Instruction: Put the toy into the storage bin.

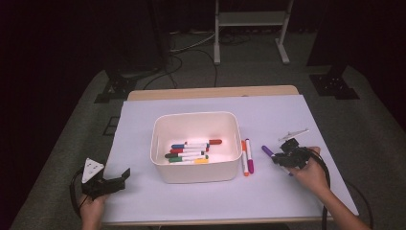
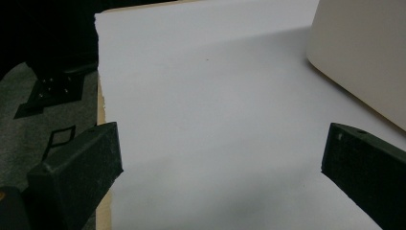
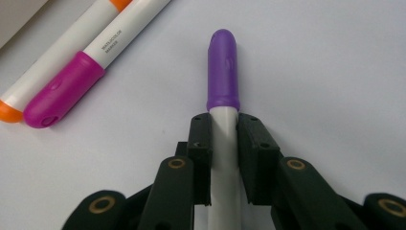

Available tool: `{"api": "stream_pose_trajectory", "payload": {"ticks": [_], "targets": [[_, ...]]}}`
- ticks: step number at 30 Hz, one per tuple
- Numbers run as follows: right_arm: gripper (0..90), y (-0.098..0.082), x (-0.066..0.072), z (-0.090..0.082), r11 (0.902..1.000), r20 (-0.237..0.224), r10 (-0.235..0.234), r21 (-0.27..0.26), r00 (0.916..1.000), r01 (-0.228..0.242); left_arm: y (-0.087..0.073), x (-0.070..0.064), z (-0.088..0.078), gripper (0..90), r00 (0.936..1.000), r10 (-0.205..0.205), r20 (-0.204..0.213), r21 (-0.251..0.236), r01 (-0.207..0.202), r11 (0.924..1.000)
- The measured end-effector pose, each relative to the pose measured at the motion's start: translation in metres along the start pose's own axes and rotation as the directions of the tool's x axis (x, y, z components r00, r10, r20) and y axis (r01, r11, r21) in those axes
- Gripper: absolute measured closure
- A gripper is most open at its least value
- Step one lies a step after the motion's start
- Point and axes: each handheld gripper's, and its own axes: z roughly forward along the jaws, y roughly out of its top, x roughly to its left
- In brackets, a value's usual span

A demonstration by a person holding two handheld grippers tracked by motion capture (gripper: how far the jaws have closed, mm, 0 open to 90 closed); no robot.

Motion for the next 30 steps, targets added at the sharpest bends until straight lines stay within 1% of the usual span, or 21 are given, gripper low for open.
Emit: {"api": "stream_pose_trajectory", "payload": {"ticks": [1,4,7,9,13,14,19,23,27,30], "targets": [[75.5,0.000,0.000,0.000,1.0000,-0.003,0.001,0.002,1.0000,-0.001,0.000,0.000,0.000,0.0,1.0000,-0.001,0.001,0.000,0.001,1.0000],[75.8,-0.001,-0.003,-0.003,0.9998,-0.038,0.020,0.010,0.9991,-0.020,0.000,0.000,0.000,0.0,1.0000,-0.002,0.000,0.000,0.002,1.0000],[75.8,-0.003,-0.003,-0.006,0.9996,-0.064,0.028,0.011,0.9976,-0.027,0.000,0.000,0.000,0.0,1.0000,-0.002,0.000,0.001,0.002,1.0000],[75.9,-0.002,-0.003,-0.011,0.9992,-0.086,0.040,0.001,0.9955,-0.040,0.000,0.000,0.000,0.0,1.0000,-0.002,-0.001,0.001,0.002,1.0000],[75.8,0.004,-0.002,-0.022,0.9987,-0.131,0.047,-0.014,0.9903,-0.049,0.000,0.000,0.000,0.0,1.0000,0.001,-0.002,-0.001,-0.001,1.0000],[75.8,0.006,0.000,-0.027,0.9987,-0.147,0.044,-0.019,0.9881,-0.048,0.000,0.000,0.000,0.0,1.0000,0.001,-0.002,-0.002,-0.001,1.0000],[75.8,0.017,0.007,-0.043,0.9986,-0.176,0.023,-0.044,0.9842,-0.031,0.000,0.000,0.000,0.0,1.0000,0.001,-0.003,-0.002,-0.001,1.0000],[75.8,0.027,0.013,-0.055,0.9977,-0.202,0.000,-0.066,0.9794,-0.014,0.000,0.000,0.000,0.0,1.0000,0.006,-0.003,-0.003,-0.006,1.0000],[75.8,0.041,0.019,-0.072,0.9957,-0.212,-0.021,-0.092,0.9771,0.001,0.000,0.000,0.000,0.0,1.0000,0.005,-0.002,-0.004,-0.005,1.0000],[75.8,0.054,0.025,-0.088,0.9929,-0.219,-0.043,-0.118,0.9749,0.017,0.000,0.000,0.000,0.0,1.0000,0.005,-0.003,-0.004,-0.005,1.0000]]}}
